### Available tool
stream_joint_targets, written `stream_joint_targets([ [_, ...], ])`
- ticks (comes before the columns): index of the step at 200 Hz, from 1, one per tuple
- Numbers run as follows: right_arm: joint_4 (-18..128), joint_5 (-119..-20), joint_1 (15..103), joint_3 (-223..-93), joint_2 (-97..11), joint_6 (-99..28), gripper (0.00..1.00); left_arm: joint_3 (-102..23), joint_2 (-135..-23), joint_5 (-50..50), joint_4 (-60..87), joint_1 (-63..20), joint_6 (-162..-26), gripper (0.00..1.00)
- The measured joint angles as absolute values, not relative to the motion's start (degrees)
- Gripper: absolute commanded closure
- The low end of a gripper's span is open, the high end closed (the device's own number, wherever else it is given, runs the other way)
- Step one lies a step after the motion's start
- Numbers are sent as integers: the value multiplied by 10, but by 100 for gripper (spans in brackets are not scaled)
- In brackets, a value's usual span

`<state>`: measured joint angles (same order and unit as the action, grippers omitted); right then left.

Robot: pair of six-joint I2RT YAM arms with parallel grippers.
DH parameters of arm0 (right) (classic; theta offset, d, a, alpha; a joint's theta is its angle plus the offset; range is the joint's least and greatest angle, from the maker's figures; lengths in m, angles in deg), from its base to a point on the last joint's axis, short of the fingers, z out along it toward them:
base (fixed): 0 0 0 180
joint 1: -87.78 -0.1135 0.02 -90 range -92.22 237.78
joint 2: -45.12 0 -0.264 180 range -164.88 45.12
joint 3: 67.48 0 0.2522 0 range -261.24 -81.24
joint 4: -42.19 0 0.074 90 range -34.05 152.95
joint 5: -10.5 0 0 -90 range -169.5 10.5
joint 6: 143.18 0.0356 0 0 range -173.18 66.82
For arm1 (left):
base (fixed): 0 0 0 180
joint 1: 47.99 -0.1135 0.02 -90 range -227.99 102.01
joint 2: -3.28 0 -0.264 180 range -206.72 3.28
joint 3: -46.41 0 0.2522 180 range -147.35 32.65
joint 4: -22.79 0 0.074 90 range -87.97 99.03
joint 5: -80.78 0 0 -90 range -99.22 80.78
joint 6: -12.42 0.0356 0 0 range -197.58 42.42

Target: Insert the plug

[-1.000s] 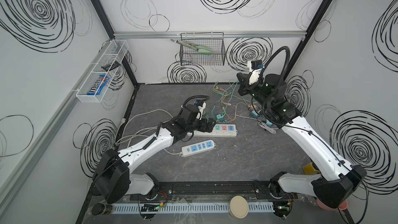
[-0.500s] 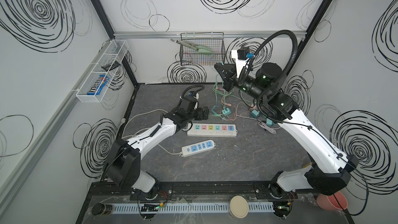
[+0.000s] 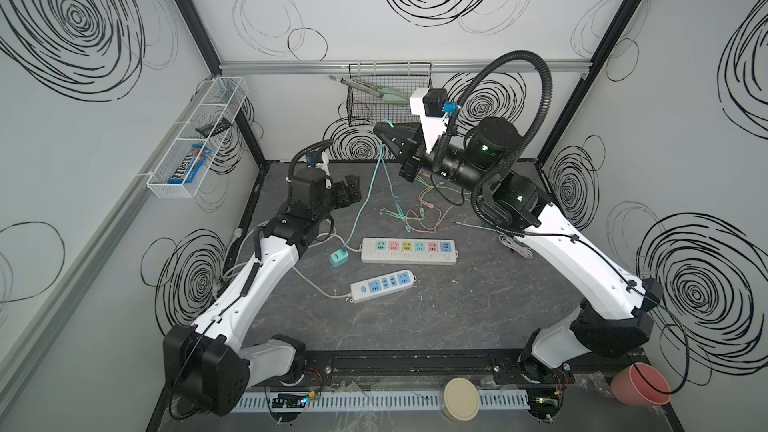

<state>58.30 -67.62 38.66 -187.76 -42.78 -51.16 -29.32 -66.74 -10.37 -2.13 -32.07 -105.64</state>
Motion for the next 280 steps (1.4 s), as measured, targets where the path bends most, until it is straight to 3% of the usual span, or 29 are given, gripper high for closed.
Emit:
stream_joint_targets([
  [58, 496, -635, 517, -1515, -372, -425, 99, -166, -660, -107, -56, -298, -1068, 4],
  [91, 504, -576, 614, -1448, -379, -414, 99, -138, -674, -114, -81, -241, -1069, 4],
  [152, 491, -511, 688, -1487, -473, -460, 99, -137, -722, -112, -81, -167, -1024, 4],
  [190, 502, -488, 717, -1604, -605, -481, 100, -159, -794, -124, -98, -107, -998, 4],
  [241, 521, -475, 733, -1793, -758, -451, 100, -210, -862, -136, -121, -90, -965, 0],
  [280, 535, -440, 735, -1827, -790, -436, 99, -235, -892, -135, -133, -81, -927, 20],
])
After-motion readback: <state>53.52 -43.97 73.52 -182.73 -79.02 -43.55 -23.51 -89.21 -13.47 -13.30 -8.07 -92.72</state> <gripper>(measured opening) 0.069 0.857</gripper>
